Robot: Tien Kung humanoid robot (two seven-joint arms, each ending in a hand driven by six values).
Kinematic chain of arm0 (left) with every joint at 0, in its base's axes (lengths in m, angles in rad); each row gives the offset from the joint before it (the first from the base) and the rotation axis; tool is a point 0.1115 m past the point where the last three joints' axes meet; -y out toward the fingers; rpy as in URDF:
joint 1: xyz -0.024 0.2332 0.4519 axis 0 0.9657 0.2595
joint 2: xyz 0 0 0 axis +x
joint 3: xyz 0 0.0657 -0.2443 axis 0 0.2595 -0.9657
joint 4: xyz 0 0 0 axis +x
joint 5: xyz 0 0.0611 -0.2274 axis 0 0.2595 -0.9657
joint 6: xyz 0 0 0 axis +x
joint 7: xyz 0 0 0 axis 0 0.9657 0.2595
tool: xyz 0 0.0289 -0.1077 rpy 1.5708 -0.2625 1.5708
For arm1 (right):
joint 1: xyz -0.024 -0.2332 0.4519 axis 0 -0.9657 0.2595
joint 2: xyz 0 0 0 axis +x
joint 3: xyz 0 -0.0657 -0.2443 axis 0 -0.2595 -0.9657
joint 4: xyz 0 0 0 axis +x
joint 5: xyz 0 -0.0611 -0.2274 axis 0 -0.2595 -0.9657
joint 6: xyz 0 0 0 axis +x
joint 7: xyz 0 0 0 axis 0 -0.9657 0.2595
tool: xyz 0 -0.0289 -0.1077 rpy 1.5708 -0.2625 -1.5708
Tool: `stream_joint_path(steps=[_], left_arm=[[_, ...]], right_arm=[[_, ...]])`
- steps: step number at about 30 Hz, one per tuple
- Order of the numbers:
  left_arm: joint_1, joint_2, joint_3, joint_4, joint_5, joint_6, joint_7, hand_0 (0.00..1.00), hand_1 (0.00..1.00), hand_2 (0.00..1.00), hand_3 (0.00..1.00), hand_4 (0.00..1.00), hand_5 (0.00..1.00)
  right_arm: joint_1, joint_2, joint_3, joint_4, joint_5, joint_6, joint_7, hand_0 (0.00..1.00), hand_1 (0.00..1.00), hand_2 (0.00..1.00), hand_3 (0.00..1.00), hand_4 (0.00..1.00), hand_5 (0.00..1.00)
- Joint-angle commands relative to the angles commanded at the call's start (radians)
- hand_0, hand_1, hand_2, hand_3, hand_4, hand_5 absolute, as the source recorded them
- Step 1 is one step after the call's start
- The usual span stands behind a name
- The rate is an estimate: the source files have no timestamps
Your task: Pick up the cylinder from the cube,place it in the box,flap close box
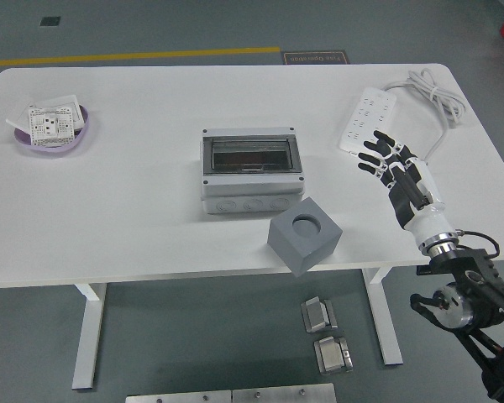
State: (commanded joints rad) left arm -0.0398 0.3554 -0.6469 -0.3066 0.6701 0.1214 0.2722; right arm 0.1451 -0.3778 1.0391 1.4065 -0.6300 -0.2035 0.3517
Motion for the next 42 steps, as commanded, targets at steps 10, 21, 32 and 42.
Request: stream_joint_path(steps=[10, 21, 32, 42], left_arm=[[0.005, -0.002, -0.004, -0.001, 0.003, -0.001, 0.001, 0.708, 0.702, 0.56, 0.778, 0.745, 0.288], [0.009, -0.018, -0.01, 0.0, -0.005, -0.002, 0.003, 0.708, 0.703, 0.56, 0.78, 0.747, 0.289], [0.012, -0.028, -0.024, 0.004, -0.015, -0.003, 0.003, 0.709, 0.702, 0.561, 0.78, 0.747, 0.289], [0.004, -0.031, -0.031, 0.004, -0.01, -0.002, 0.002, 0.709, 0.702, 0.561, 0.78, 0.747, 0.292]], right_arm=[[0.003, -0.002, -0.001, 0.022, 0.014, 0.011, 0.002, 0.757, 0.71, 0.729, 0.752, 0.937, 0.816], [0.031, -0.003, 0.04, 0.048, -0.01, 0.017, -0.034, 0.759, 0.697, 0.72, 0.737, 0.946, 0.88], [0.045, -0.003, 0.113, 0.117, -0.1, 0.057, -0.122, 0.869, 0.818, 0.856, 0.82, 0.996, 0.998], [0.064, -0.014, 0.157, 0.152, -0.142, 0.061, -0.156, 0.998, 0.941, 0.956, 0.866, 0.998, 0.998]])
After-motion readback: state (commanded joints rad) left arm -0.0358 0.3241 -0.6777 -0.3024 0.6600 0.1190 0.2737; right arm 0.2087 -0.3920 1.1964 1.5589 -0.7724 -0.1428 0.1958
